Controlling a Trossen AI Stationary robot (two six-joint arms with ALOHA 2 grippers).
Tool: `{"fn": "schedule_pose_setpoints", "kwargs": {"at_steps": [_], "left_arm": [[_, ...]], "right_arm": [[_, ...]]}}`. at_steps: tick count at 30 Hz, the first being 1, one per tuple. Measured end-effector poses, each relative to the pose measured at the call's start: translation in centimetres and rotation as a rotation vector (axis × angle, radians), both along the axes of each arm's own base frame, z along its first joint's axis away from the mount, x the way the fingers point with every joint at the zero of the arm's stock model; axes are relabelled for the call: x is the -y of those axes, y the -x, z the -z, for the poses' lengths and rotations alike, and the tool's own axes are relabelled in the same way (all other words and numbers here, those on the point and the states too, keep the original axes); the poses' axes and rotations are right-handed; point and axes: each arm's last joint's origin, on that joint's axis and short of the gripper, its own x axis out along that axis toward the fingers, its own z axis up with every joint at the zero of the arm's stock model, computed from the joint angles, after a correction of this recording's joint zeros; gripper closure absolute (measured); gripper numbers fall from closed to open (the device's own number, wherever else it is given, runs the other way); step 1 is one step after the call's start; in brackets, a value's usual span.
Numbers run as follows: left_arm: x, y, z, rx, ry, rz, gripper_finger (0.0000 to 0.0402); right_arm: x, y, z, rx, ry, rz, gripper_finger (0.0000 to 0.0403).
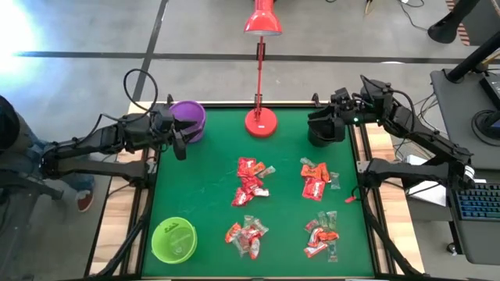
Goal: Sort candy
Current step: Put the orange chocolate into the black bucket
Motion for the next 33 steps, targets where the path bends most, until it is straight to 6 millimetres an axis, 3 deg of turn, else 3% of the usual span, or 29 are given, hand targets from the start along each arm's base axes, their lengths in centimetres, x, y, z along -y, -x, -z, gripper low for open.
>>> {"fn": "schedule_pose_setpoints", "kwargs": {"at_steps": [11,19,33], "left_arm": [[0.1,0.8,-0.2,0.005,-0.016,0.004,0.0249],[0.3,2.3,0.0,-0.020,-0.013,0.003,0.0249],[0.4,2.8,0.0,-0.016,-0.010,0.002,0.0249]], "right_arm": [[1.2,-1.8,-2.2,0.017,-0.018,0.007,0.0223],[2.0,-3.6,-1.8,-0.017,-0.067,-0.002,0.0223],[-1.0,-6.0,-0.4,-0.124,-0.169,-0.124,0.0223]]}}
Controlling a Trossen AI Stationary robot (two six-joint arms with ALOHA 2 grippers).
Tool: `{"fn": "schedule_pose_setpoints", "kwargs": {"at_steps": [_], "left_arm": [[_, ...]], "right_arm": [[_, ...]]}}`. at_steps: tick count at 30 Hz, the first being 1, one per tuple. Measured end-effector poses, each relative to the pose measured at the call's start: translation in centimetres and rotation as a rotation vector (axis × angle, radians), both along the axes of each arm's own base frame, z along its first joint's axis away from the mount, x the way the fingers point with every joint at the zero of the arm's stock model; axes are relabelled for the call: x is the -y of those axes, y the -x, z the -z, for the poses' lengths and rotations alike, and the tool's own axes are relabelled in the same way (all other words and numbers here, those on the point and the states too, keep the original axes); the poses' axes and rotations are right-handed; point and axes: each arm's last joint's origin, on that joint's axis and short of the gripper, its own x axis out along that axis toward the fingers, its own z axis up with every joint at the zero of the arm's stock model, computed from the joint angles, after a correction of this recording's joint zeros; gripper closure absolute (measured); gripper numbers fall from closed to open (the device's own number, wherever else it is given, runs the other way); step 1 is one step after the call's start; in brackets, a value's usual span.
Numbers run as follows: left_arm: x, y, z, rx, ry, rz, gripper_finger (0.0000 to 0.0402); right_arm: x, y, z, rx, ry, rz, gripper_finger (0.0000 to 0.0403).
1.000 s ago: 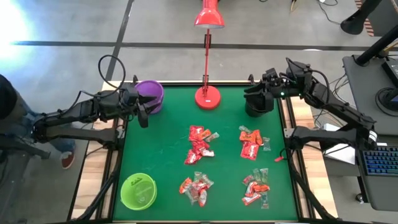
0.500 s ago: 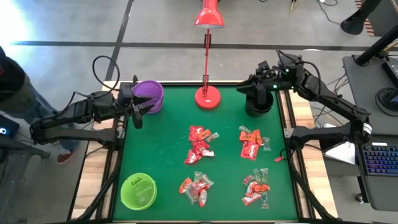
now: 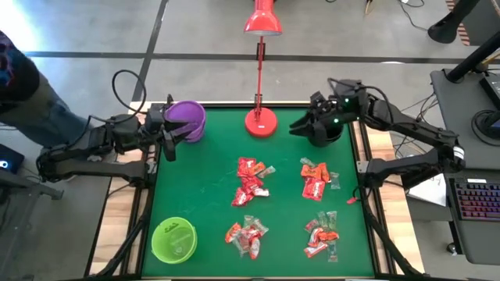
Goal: Sort candy
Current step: Put the orange chocolate into the black bucket
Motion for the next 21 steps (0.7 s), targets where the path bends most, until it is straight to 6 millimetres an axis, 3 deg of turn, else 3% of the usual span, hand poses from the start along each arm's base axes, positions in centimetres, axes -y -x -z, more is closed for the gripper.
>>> {"fn": "schedule_pose_setpoints", "kwargs": {"at_steps": [8,21], "left_arm": [[0.0,0.2,-0.1,0.008,-0.003,0.001,0.0249],[0.0,0.1,-0.2,0.017,-0.024,0.006,0.0249]], "right_arm": [[-2.2,0.7,2.5,-0.336,-0.003,0.192,0.0223],[-3.8,0.5,3.0,-0.389,-0.124,0.233,0.0223]]}}
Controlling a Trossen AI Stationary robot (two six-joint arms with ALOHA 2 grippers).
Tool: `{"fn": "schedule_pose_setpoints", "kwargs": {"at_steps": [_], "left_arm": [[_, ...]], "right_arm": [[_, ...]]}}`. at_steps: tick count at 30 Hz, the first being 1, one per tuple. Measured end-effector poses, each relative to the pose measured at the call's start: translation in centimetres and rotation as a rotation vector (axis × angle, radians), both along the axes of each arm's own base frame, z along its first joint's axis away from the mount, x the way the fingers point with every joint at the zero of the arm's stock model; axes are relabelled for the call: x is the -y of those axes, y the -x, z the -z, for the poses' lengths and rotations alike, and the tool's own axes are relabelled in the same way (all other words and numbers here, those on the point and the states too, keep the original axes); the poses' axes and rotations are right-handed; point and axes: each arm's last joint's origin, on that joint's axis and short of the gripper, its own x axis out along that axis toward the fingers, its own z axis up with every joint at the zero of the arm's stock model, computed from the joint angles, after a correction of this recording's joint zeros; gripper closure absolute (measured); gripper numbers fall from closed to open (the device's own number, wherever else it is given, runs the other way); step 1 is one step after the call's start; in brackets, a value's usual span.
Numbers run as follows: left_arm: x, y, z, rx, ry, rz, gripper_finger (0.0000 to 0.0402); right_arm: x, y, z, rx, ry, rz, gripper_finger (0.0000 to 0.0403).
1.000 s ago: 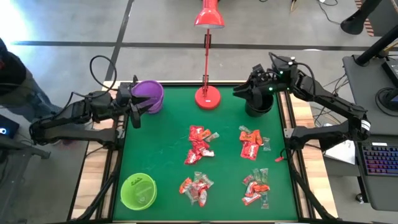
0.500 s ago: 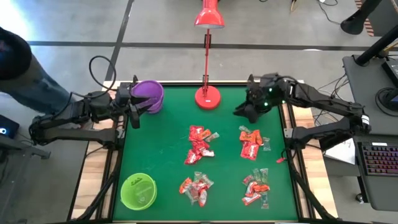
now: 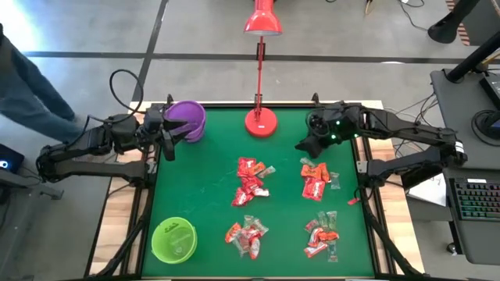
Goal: Sort candy
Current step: Put the orange chocolate into the black bucket
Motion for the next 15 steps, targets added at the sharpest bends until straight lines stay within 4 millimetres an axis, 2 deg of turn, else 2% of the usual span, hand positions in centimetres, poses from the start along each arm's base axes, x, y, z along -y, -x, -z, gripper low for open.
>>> {"fn": "schedule_pose_setpoints", "kwargs": {"at_steps": [4,15], "left_arm": [[0.0,0.0,0.0,-0.002,-0.003,0.001,0.0249],[0.0,0.0,0.0,-0.002,-0.002,0.001,0.0249]], "right_arm": [[-0.9,0.5,1.1,-0.107,-0.029,-0.014,0.0223],[-2.2,1.6,4.6,-0.353,-0.095,0.136,0.0223]]}}
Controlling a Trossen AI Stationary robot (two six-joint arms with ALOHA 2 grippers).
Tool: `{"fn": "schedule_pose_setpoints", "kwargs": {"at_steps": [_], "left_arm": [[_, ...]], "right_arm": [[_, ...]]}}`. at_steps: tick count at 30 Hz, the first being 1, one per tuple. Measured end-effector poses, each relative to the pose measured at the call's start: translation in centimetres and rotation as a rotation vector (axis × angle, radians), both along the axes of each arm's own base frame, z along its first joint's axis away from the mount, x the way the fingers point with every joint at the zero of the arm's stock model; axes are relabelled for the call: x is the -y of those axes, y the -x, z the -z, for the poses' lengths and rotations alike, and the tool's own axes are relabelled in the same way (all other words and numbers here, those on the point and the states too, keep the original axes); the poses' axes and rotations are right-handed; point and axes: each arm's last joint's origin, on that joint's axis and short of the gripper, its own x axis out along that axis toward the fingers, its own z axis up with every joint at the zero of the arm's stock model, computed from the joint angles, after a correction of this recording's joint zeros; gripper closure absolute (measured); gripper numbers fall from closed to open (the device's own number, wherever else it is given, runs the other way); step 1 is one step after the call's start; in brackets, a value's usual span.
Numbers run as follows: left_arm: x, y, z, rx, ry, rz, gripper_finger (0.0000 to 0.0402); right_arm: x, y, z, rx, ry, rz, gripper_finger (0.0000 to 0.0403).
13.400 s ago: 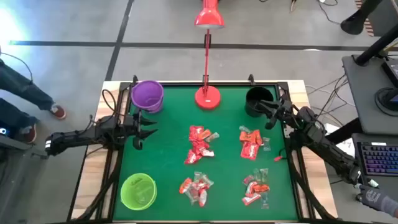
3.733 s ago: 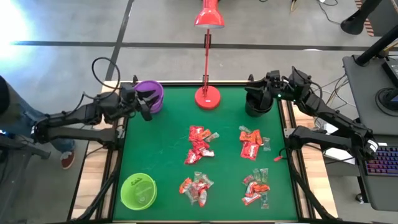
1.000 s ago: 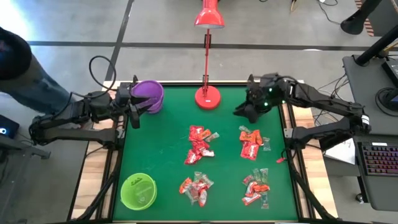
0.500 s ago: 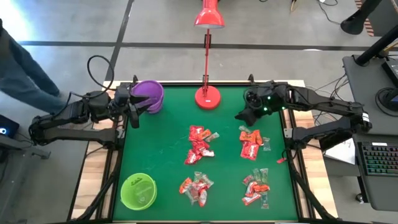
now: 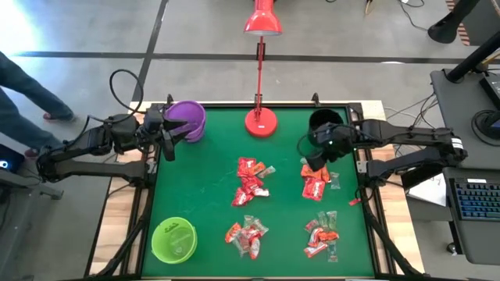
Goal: Sort candy
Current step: Put the orange chocolate into the black bucket
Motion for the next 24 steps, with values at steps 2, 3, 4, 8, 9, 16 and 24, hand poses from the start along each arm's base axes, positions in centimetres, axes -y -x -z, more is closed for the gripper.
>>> {"fn": "schedule_pose_setpoints", "kwargs": {"at_steps": [2,3,4,8,9,16,24], "left_arm": [[0.0,0.0,0.0,0.000,0.000,0.000,0.0249],[0.0,0.0,0.0,0.000,0.000,0.000,0.0249],[0.0,0.0,0.0,0.000,0.000,0.000,0.0249],[0.0,0.0,0.0,0.000,0.000,0.000,0.0249],[0.0,0.0,0.0,0.000,0.000,0.000,0.0249],[0.0,-0.1,0.0,-0.005,0.001,0.000,0.0249],[0.0,-0.1,0.0,-0.005,0.001,0.000,0.0249]], "right_arm": [[0.0,0.1,0.9,-0.031,-0.014,0.029,0.0223],[0.0,0.2,1.3,-0.046,-0.022,0.042,0.0223],[0.0,0.3,1.8,-0.063,-0.030,0.057,0.0223],[-0.1,0.7,3.8,-0.132,-0.053,0.105,0.0223],[-0.1,0.8,4.2,-0.148,-0.056,0.116,0.0223],[-0.1,1.6,6.8,-0.239,-0.070,0.151,0.0223],[-0.2,2.3,8.6,-0.301,-0.074,0.160,0.0223]]}}
